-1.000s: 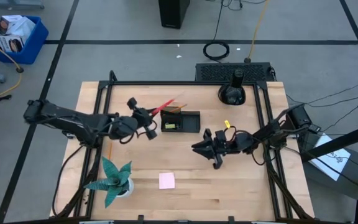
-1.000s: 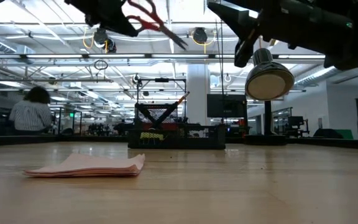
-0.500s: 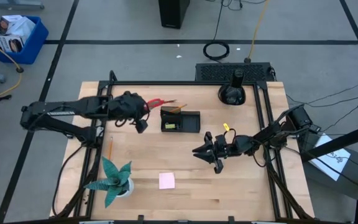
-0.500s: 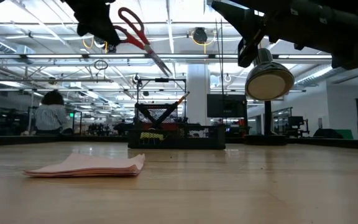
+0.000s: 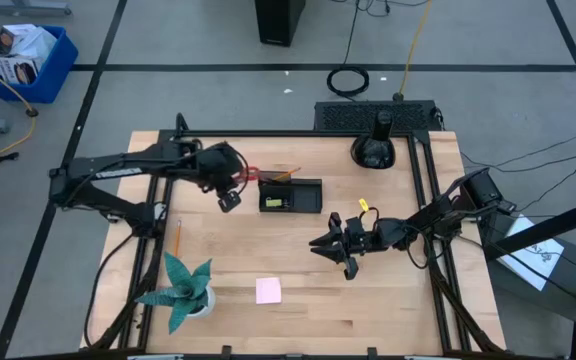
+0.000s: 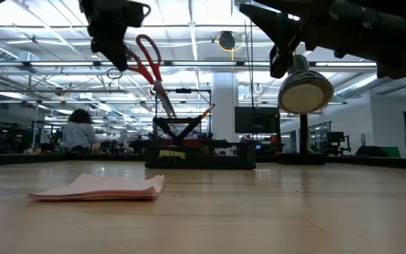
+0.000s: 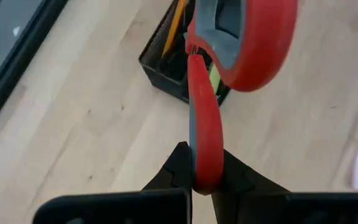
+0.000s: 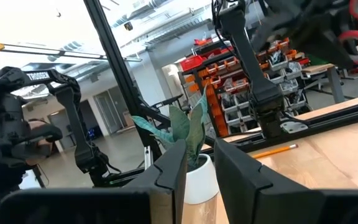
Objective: Pick and place office supplies into organizer
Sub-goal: Put the red scissors into the black desk organizer
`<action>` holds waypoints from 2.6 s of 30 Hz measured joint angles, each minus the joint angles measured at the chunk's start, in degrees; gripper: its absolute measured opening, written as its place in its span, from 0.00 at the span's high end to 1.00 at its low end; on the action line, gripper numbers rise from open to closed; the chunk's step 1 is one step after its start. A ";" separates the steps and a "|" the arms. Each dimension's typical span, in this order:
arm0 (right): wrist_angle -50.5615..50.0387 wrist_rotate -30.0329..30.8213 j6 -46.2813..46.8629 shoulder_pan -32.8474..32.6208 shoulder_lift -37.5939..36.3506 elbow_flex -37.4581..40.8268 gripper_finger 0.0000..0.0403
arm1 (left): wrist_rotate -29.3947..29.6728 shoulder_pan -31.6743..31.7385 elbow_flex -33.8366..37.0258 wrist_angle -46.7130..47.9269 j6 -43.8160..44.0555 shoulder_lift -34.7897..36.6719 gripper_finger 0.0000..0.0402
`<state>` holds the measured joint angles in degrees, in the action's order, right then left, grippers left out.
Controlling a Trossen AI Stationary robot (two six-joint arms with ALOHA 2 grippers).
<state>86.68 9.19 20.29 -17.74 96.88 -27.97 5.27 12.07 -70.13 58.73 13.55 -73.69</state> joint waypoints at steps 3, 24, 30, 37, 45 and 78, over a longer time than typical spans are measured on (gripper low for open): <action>0.05 0.00 -0.02 0.00 0.00 0.00 0.82 | 1.30 0.25 -0.01 0.58 -0.99 -2.20 0.93; -2.96 2.99 -0.48 0.15 0.00 0.00 0.82 | -12.04 10.36 -13.21 7.31 -15.13 -9.29 0.96; -3.12 2.97 -0.48 0.15 0.00 0.00 0.82 | -10.87 10.30 -18.97 18.26 -15.16 -14.60 0.92; -5.77 2.97 -0.44 0.15 0.00 0.00 0.82 | -11.06 9.80 -20.18 19.54 -20.57 -17.99 0.96; -5.22 2.97 0.00 0.15 0.00 0.00 0.82 | -11.87 10.68 -20.74 22.12 -23.12 -22.24 0.91; -5.97 2.71 1.04 0.00 0.00 0.00 0.82 | -3.35 11.06 -20.61 11.69 -25.39 -26.32 0.68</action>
<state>80.71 11.90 21.34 -17.74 96.88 -27.97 1.92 23.13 -90.74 70.42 -11.83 -100.01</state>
